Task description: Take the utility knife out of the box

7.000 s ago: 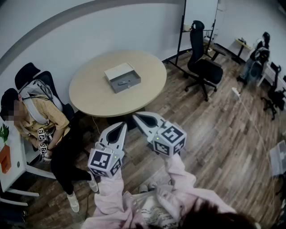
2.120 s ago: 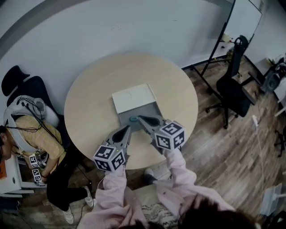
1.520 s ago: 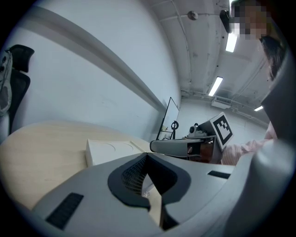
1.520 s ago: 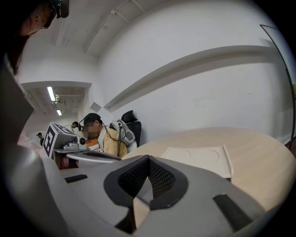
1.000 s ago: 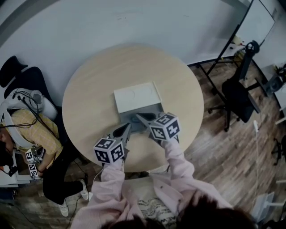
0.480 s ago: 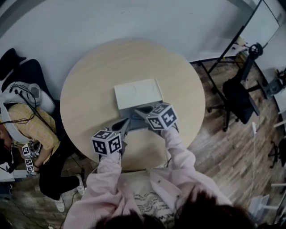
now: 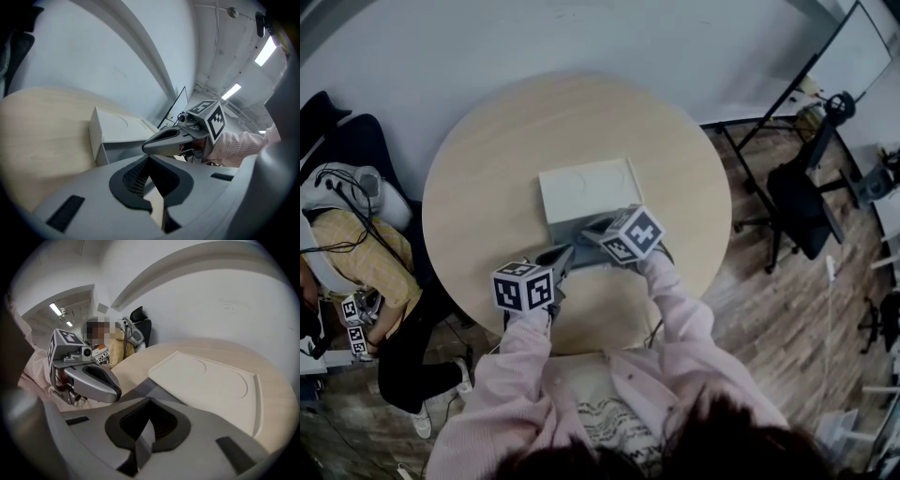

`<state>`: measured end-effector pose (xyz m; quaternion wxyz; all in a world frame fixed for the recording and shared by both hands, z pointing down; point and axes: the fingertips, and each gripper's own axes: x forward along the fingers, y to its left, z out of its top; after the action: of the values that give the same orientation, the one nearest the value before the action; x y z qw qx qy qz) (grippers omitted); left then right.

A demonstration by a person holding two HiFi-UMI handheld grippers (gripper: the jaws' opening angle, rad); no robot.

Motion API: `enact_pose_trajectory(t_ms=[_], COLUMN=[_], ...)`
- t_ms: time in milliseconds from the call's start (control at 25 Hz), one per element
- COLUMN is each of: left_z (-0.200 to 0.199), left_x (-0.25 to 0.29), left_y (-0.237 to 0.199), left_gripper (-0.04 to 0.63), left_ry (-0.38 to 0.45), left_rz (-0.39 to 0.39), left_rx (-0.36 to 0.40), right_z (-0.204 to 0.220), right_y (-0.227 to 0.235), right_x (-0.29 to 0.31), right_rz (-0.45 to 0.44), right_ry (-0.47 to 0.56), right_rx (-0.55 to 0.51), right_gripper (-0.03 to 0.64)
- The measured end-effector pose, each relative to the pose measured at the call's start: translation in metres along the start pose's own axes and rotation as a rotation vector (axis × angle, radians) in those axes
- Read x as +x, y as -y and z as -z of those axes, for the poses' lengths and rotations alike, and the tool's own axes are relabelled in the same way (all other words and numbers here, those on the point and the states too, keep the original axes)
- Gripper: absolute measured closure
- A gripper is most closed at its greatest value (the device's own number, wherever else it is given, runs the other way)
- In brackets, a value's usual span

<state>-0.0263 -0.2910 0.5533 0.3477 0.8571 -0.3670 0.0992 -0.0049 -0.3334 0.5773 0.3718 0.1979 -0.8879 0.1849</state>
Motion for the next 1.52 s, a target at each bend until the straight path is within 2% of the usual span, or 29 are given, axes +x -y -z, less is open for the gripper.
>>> enact_pose_trajectory(t_ms=[440,1000,1520], left_z=[0.006,0.013,0.016], left_x=[0.005,0.009,0.012], left_y=[-0.003,-0.003,-0.004], left_gripper=[0.586,0.586,0.586], left_ry=[-0.016,-0.043,-0.056], left_rz=[0.021,0.026,0.025], left_rx=[-0.061,-0.083,-0.09], right_z=[0.018,0.033,0.04], right_y=[0.007,0.018,0.027], right_x=[0.012,0.016,0.021], right_rz=[0.009,0.038,0.094], right_ry=[-0.115,-0.219,-0.281], right_rx=[-0.058,-0.089,-0.184], right_gripper=[0.617,0.608,0.486])
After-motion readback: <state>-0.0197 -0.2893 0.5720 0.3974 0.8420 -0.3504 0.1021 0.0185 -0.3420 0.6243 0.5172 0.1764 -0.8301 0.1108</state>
